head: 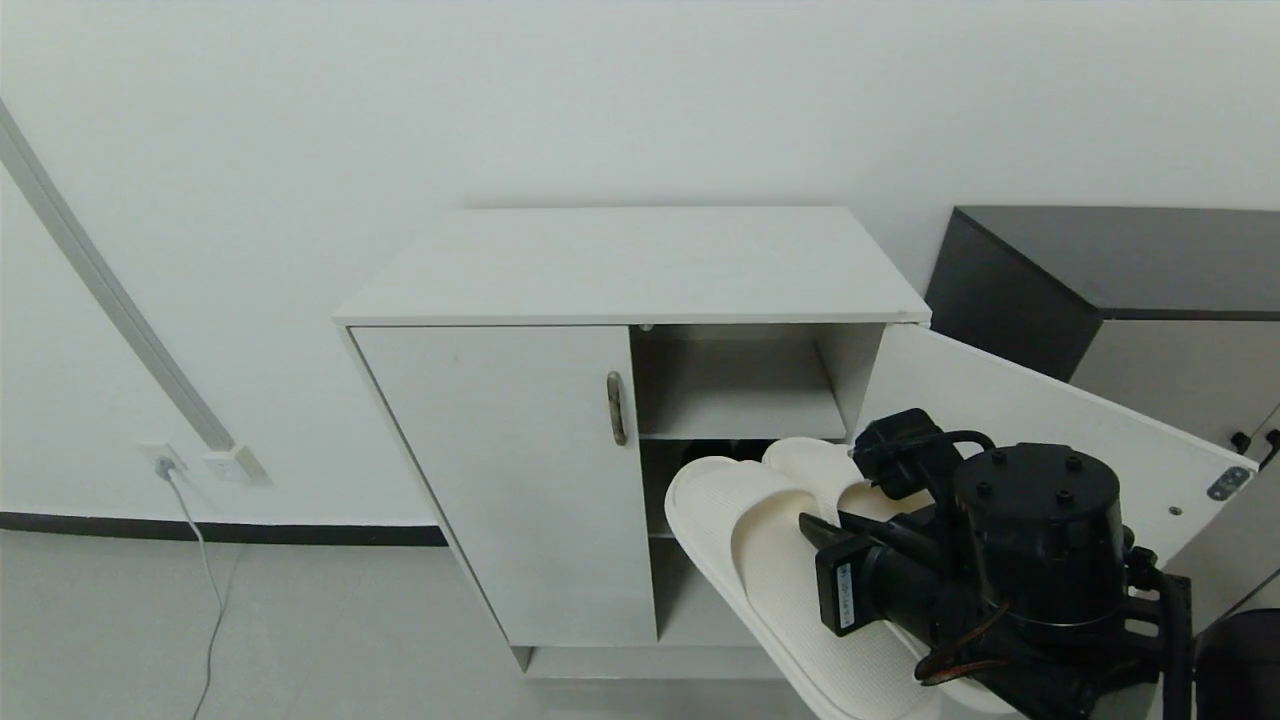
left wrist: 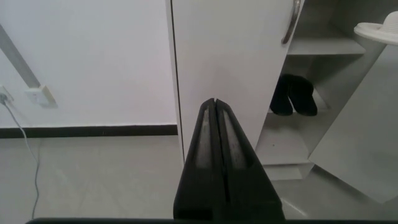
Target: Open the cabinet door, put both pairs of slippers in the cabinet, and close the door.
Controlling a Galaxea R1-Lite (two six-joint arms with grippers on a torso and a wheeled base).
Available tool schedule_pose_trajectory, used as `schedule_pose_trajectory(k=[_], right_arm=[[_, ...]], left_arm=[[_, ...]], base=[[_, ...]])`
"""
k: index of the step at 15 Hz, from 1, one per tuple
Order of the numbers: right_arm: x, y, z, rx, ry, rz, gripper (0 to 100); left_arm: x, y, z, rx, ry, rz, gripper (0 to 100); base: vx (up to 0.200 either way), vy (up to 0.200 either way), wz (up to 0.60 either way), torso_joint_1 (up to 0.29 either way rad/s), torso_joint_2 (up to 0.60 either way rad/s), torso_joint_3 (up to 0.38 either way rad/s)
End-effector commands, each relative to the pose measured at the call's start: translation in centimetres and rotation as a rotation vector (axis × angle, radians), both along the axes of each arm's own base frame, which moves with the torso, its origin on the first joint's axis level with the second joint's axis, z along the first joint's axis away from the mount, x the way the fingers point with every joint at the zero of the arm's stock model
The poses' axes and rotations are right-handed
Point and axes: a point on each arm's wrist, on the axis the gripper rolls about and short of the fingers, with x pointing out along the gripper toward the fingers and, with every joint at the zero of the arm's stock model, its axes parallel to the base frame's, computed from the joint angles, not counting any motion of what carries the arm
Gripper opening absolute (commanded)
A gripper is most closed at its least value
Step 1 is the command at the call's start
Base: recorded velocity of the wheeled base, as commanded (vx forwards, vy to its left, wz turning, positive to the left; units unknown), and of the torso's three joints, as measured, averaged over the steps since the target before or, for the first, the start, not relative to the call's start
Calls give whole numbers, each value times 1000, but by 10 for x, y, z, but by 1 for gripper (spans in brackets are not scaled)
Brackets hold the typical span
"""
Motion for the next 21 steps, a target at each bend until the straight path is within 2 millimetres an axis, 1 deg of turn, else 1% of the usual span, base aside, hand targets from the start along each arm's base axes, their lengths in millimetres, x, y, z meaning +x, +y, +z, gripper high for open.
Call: schedule_pose_trajectory(k=[1, 9, 12, 19, 21], right_arm=[[0, 0, -1, -3, 3, 1, 0], [-1, 1, 0, 0, 0, 6, 0], [-2, 5, -4, -9, 7, 15, 0], [2, 7, -14, -34, 29, 10, 0], [5, 10, -19, -46, 41, 9, 0]], left_arm=[[0, 0, 0, 0, 2, 0, 0], [0, 0, 0, 0, 0, 0, 0], [0, 0, 0, 0, 0, 0, 0], [0, 0, 0, 1, 0, -1, 0], [0, 0, 0, 0, 0, 0, 0]], base=[[0, 0, 0, -188, 510, 315], [0, 0, 0, -157, 483, 330], [0, 0, 0, -110, 455, 346], [0, 0, 0, -39, 432, 381], [0, 0, 0, -2, 149, 159]])
